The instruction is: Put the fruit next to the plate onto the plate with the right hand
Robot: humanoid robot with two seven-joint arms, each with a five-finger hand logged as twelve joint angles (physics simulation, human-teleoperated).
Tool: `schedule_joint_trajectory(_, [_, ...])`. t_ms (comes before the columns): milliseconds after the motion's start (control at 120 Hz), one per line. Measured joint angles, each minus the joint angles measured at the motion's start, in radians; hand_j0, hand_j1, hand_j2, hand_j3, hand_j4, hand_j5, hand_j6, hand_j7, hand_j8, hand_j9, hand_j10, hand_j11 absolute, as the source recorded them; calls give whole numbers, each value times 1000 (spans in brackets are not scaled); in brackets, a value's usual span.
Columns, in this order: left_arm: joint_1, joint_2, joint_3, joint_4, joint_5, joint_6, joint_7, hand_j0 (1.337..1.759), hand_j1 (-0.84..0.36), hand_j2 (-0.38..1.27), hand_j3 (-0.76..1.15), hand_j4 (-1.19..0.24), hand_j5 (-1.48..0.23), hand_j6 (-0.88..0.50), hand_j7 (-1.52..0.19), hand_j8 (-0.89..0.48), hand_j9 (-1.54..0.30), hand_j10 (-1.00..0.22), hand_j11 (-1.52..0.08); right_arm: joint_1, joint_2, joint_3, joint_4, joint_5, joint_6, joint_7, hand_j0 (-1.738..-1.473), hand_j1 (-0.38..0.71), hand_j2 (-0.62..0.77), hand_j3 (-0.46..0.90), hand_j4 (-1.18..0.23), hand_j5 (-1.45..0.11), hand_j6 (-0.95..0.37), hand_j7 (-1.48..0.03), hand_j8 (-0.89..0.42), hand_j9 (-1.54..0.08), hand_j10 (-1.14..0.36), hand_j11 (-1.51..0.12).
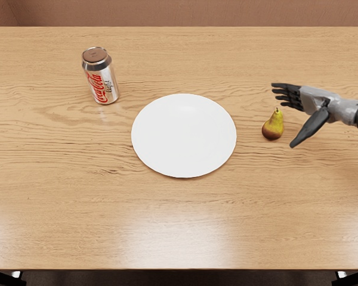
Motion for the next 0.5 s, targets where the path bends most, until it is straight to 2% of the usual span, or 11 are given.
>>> schedule_joint_trajectory(258, [0,0,0,0,0,0,0,1658,346,0,0,-2,-3,-2,-3,-2,-3,-2,-3,-3,64,-10,-46,8,-97,5,-1658,-318,-3,0,-31,-37,-31,-37,-30,-37,-30,-37])
schedule_joint_trajectory(500, [0,0,0,0,0,0,0,1658,346,0,0,-2,-3,-2,-3,-2,-3,-2,-3,-4,124,-26,-108,20,-135,5,-1658,-153,-30,0,-168,-215,-169,-215,-168,-215,-167,-215])
